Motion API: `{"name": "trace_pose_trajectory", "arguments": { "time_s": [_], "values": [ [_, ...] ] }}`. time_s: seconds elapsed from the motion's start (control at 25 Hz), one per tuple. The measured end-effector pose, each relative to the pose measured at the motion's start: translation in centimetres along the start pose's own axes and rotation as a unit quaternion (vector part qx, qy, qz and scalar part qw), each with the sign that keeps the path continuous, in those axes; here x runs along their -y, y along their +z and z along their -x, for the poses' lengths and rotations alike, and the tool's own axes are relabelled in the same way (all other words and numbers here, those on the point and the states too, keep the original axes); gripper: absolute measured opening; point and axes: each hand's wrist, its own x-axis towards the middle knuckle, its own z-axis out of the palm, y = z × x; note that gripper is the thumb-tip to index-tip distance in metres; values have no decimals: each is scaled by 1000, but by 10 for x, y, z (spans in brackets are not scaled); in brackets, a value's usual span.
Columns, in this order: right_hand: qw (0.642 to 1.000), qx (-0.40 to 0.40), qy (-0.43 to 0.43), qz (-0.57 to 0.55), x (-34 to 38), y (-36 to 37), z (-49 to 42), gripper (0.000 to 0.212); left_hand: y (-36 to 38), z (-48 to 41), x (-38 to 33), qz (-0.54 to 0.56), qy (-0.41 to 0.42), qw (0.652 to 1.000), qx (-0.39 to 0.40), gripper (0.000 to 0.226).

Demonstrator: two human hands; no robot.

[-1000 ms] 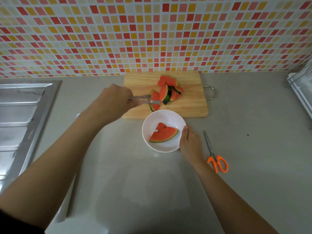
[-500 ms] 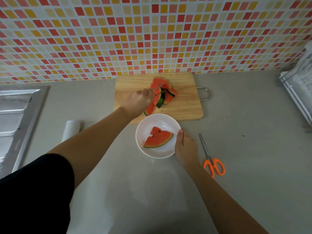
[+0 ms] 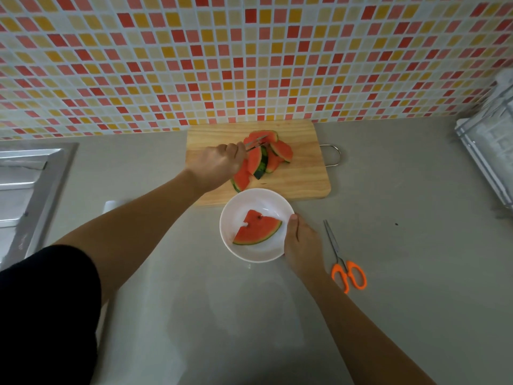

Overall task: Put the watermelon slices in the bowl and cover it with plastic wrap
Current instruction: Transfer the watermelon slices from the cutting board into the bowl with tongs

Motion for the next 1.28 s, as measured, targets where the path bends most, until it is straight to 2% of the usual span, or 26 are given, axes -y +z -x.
{"name": "trace_pose_trajectory", "arguments": {
  "time_s": [0.12,0.24,0.36,0.44,0.64,0.8,1.04,1.2,1.28],
  "values": [
    [1000,3,3,3,-1,0,0,35,-13,9,5,64,-52,993,-88,28],
    [1000,16,13,-7,-1,-1,0,39,-45,29,2,125,-54,974,-183,25],
    [999,28,21,-21,0,-2,0,40,-72,72,-11,173,-43,958,-224,25],
    [998,27,30,-47,-1,-2,0,40,-79,103,-21,197,-5,951,-237,28],
    [999,24,29,-35,-1,-1,1,38,-65,130,-41,203,107,954,-194,32],
    [999,25,28,-17,0,-1,-1,38,-61,137,-49,212,103,958,-162,47],
    [999,29,29,-18,-2,1,-2,42,-66,121,4,339,81,930,-120,31],
    [999,26,32,-9,-2,1,-2,43,-64,105,7,315,134,937,-74,33],
    [999,28,32,-14,-2,0,-2,41,-65,101,-4,313,132,940,-37,35]
  ]
}}
